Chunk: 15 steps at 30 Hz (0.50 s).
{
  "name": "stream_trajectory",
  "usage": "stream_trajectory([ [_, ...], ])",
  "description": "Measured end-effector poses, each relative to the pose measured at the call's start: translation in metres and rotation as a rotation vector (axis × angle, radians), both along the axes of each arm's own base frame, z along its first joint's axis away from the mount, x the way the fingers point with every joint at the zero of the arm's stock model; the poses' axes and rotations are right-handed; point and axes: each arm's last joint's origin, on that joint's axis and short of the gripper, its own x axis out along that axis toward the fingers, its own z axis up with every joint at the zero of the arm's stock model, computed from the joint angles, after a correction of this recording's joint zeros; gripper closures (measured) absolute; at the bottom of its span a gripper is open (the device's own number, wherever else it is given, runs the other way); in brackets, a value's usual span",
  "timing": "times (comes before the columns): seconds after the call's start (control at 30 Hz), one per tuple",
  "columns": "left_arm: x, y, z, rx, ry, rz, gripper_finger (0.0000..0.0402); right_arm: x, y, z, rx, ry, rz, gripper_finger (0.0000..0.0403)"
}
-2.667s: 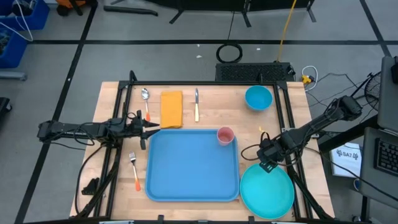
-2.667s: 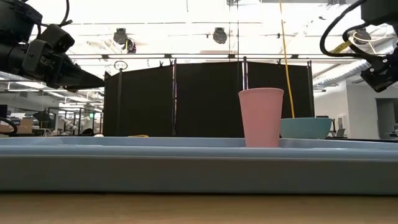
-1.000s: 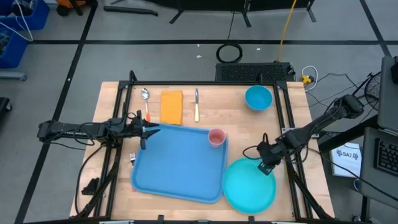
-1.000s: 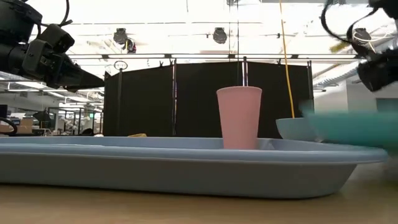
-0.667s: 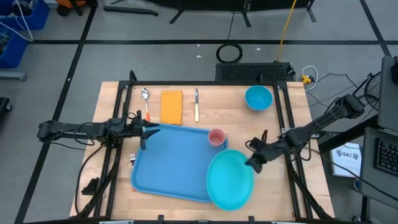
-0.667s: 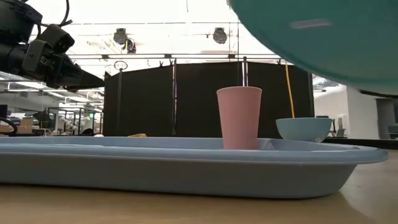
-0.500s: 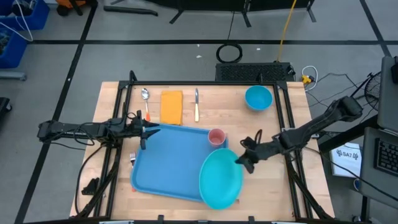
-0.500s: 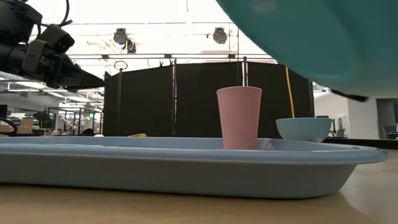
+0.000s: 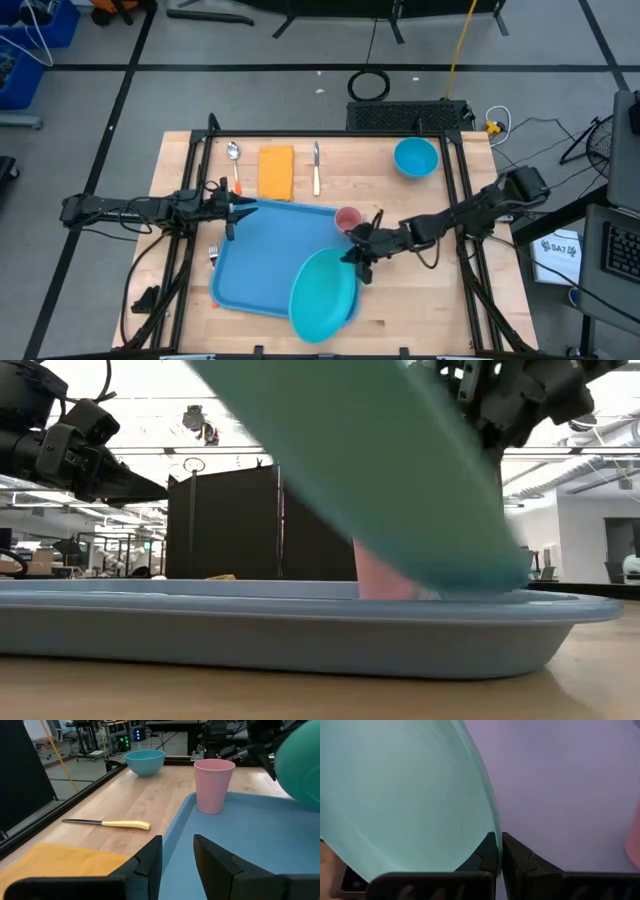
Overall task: Set up tray
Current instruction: Put the blue plate on the blue serving tray below the pink cup
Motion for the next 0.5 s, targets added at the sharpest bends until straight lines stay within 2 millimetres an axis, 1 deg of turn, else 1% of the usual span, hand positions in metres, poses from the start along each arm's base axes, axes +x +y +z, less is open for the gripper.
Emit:
stream_trajectory([
  [0.17,0.000,0.000,0.000,0.000,0.000,0.000,0.0284,0.003,0.001,-0.010,-0.013,0.047,0.001,0.0403],
  [0.3,0.000,0.000,0.000,0.000,0.000,0.000,0.0284,-0.002,0.001,-0.016,-0.008,0.135,-0.022,0.0403],
  [0.5,0.000,0.000,0.000,0.000,0.000,0.000,0.0284,-0.009,0.003,-0.018,-0.030,0.199,-0.005,0.0403],
])
